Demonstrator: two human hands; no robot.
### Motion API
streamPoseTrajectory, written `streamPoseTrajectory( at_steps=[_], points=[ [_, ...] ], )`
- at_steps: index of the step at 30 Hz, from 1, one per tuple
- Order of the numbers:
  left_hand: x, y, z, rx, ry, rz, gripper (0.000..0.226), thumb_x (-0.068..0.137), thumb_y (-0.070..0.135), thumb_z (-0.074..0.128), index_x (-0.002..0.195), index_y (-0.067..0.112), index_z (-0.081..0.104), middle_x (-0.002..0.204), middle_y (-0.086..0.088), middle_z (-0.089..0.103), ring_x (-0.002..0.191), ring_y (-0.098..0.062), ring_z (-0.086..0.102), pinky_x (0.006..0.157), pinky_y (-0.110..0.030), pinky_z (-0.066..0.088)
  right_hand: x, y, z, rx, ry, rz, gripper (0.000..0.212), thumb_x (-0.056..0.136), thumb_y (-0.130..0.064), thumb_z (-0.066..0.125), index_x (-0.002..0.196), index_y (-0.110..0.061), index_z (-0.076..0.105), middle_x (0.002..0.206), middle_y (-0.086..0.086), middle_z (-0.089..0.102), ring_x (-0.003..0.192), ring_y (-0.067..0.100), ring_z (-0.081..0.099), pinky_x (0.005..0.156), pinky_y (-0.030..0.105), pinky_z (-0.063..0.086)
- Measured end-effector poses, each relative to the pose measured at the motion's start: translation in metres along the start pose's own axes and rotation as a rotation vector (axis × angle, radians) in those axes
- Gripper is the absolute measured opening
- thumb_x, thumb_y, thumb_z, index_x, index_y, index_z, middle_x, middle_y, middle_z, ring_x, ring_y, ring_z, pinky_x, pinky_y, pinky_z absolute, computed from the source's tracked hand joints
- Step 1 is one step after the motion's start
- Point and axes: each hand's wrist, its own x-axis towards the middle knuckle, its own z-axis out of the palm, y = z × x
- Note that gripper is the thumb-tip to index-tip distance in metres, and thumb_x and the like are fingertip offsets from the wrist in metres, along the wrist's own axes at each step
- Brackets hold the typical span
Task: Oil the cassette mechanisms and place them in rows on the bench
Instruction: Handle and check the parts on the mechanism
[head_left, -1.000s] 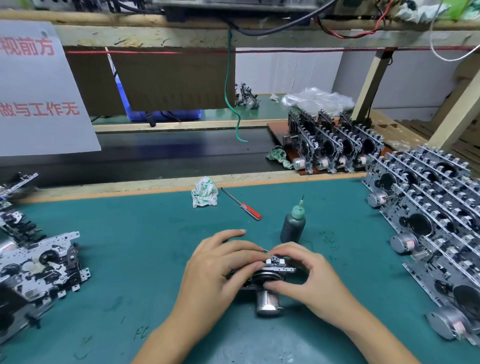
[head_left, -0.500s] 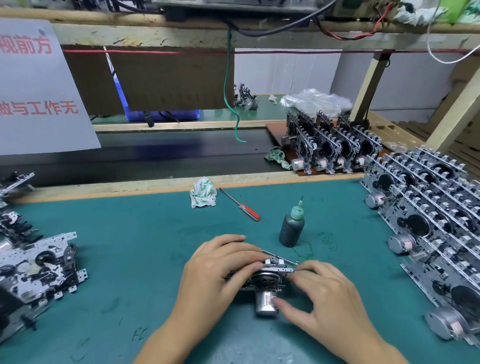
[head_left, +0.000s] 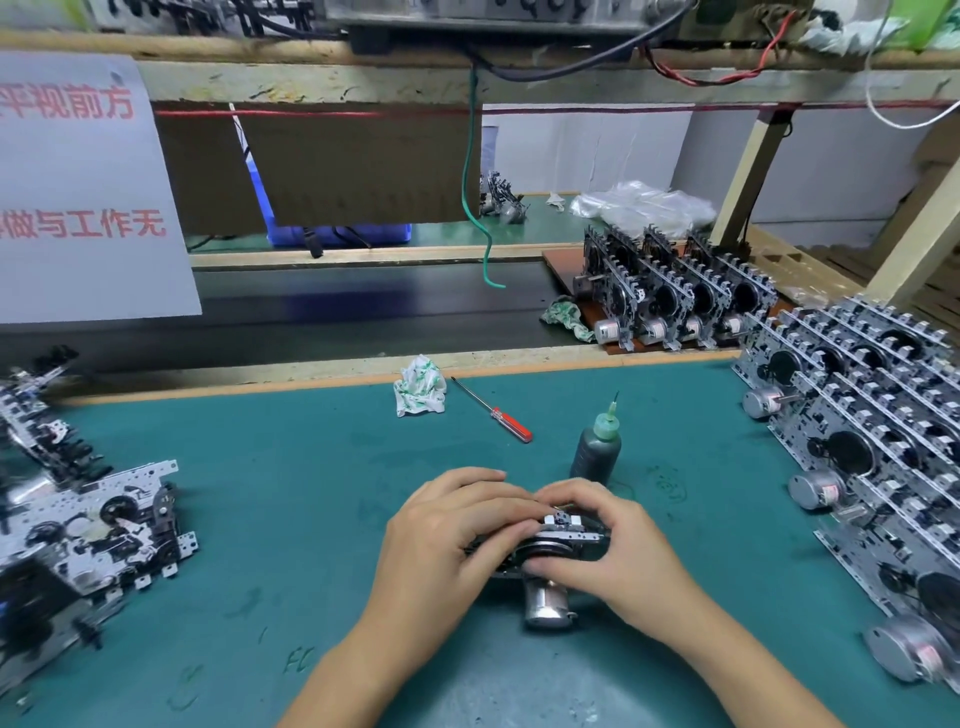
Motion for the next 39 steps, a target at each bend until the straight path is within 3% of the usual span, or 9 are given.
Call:
streamPoseTrajectory(
  at_steps=[3,7,11,16,25,28,30,34,39],
  points=[
    [-0.001,0.0,0.0,-0.001,0.015,0.012,0.024,0.088,0.037,0.054,0.091,0.027,0.076,0.097,0.024,0.069,0.101,-0.001,0.057,0.087,-0.026,0.047,-0.004,0.001,0.004,-0.015,0.046,-0.009,0.028,0.057,-0.032,0.08,0.082,-0.028,0.068,0.092,-0.018,0.065,0.096,0.008,0.06,0.087,0.02,0.044],
    [-0.002,-0.001,0.0,-0.02,0.017,0.022,0.023,0.088,0.036,0.055,0.091,0.027,0.076,0.097,0.023,0.069,0.101,-0.001,0.057,0.089,-0.023,0.046,-0.006,-0.002,0.001,-0.077,-0.043,-0.005,0.034,0.059,-0.04,0.078,0.09,-0.033,0.066,0.097,-0.021,0.062,0.101,0.005,0.057,0.09,0.02,0.042],
    [0.0,0.001,0.0,-0.001,0.01,0.018,0.023,0.089,0.037,0.054,0.092,0.03,0.076,0.098,0.026,0.068,0.102,-0.001,0.057,0.089,-0.023,0.046,-0.012,-0.002,-0.012,-0.419,0.054,-0.066,0.048,0.061,-0.066,0.063,0.1,-0.038,0.064,0.098,-0.025,0.061,0.101,-0.002,0.052,0.088,0.016,0.039],
    [0.0,0.003,0.0,-0.001,0.004,-0.004,0.024,0.089,0.039,0.053,0.092,0.031,0.075,0.096,0.027,0.068,0.103,-0.002,0.058,0.088,-0.028,0.047,-0.034,0.012,-0.009,-0.782,0.17,-0.256,0.044,0.075,-0.058,0.054,0.07,-0.016,0.067,0.072,-0.007,0.06,0.068,0.016,0.06,0.067,0.021,0.039],
    [0.0,0.005,-0.012,-0.102,-0.065,-0.08,0.026,0.085,0.044,0.053,0.099,0.034,0.072,0.104,0.024,0.065,0.101,0.003,0.058,0.086,-0.016,0.043,-0.031,-0.001,-0.019,-0.933,0.062,-0.309,0.045,0.081,-0.061,0.045,0.074,-0.021,0.066,0.072,-0.012,0.059,0.072,0.012,0.057,0.067,0.018,0.036],
    [-0.002,0.003,-0.021,-0.073,-0.04,-0.071,0.022,0.082,0.046,0.055,0.1,0.04,0.067,0.104,0.025,0.064,0.1,0.004,0.057,0.085,-0.01,0.04,-0.022,-0.017,-0.028,-0.782,0.154,-0.288,0.044,0.082,-0.06,0.045,0.089,-0.021,0.065,0.077,-0.013,0.058,0.075,0.009,0.055,0.067,0.021,0.037],
    [-0.004,0.0,-0.027,0.014,-0.019,-0.049,0.023,0.081,0.048,0.057,0.095,0.035,0.071,0.095,0.023,0.065,0.094,0.004,0.057,0.081,-0.011,0.041,-0.011,-0.03,-0.026,-0.765,0.183,-0.355,0.039,0.082,-0.056,0.047,0.084,-0.019,0.06,0.071,-0.014,0.05,0.067,0.007,0.049,0.058,0.021,0.036],
    [-0.004,-0.002,-0.039,0.185,-0.035,-0.026,0.03,0.081,0.051,0.054,0.084,0.03,0.074,0.081,0.021,0.057,0.077,0.001,0.05,0.066,-0.018,0.04,0.011,-0.046,-0.019,-0.984,0.001,-0.537,0.041,0.085,-0.052,0.04,0.069,-0.017,0.055,0.059,-0.007,0.053,0.052,0.016,0.055,0.039,0.023,0.036],
    [0.001,0.002,-0.045,0.172,-0.096,0.007,0.031,0.084,0.047,0.052,0.081,0.025,0.073,0.075,0.018,0.055,0.069,0.004,0.047,0.059,-0.012,0.039,0.024,-0.047,-0.021,-1.01,-0.175,-0.651,0.038,0.09,-0.042,0.038,0.066,-0.018,0.052,0.053,-0.004,0.054,0.043,0.02,0.053,0.035,0.026,0.034]
  ],
)
